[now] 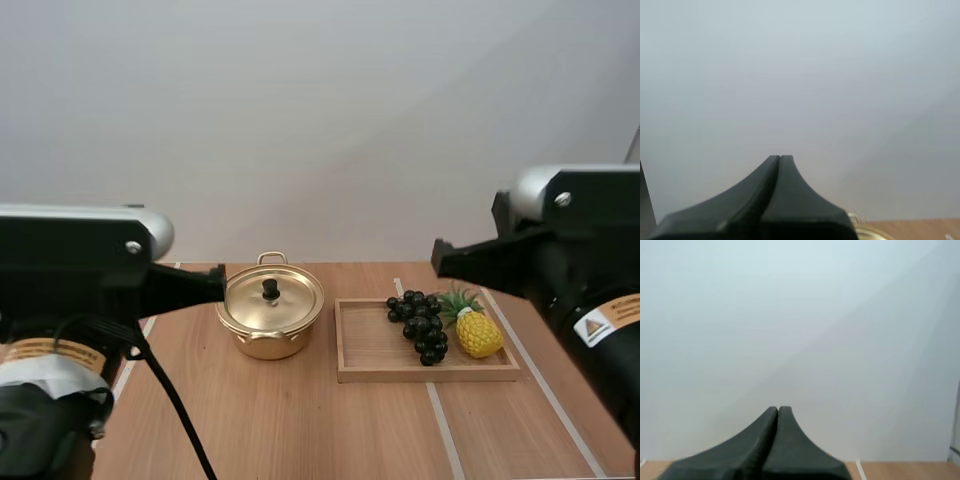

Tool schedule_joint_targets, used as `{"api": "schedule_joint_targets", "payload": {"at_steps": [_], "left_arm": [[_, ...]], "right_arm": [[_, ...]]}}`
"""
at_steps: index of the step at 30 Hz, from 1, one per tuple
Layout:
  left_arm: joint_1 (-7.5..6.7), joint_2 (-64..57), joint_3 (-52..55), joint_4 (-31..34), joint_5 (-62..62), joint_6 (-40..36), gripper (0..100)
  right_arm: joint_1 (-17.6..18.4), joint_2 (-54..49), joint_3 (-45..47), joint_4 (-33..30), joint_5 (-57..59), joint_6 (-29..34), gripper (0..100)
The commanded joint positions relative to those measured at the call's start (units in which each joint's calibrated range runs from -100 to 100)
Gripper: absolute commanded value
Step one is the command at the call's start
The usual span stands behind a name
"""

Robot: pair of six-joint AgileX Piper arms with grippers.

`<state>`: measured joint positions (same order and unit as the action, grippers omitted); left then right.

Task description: Open the pot, put the grape inside, and close it

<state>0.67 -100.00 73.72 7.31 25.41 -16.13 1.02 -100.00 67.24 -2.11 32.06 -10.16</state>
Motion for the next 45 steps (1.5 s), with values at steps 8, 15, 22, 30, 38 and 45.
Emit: {"api": "schedule_joint_targets", "payload": {"at_steps": [8, 15, 22, 30, 38, 45], "left_arm": [[-0.19, 0.0, -17.4, 0.6, -3.4, 3.1, 0], [-0.19, 0.0, -27.2, 0.6, 10.1, 4.7, 0], [-0.19, 0.0, -30.7, 0.9, 11.9, 4.7, 0], [-0.19, 10.9, -35.8, 1.5, 10.5, 4.7, 0], [-0.19, 29.1, -47.6, 1.5, 10.5, 4.7, 0], [-0.19, 42.9, -58.1, 1.5, 10.5, 4.7, 0]], "right_arm": [[-0.1, 0.0, -15.3, -0.4, -0.4, 0.0, 0], [-0.1, 0.0, -20.9, -0.5, 9.9, 0.0, 0], [-0.1, 0.0, -21.7, -1.6, 5.7, 0.0, 0], [-0.1, 10.4, -21.7, -2.2, -2.1, 0.0, 0], [-0.1, 24.8, -33.3, -2.9, -5.5, 0.0, 0], [-0.1, 38.7, -48.3, -2.9, -5.4, 0.0, 0]]}}
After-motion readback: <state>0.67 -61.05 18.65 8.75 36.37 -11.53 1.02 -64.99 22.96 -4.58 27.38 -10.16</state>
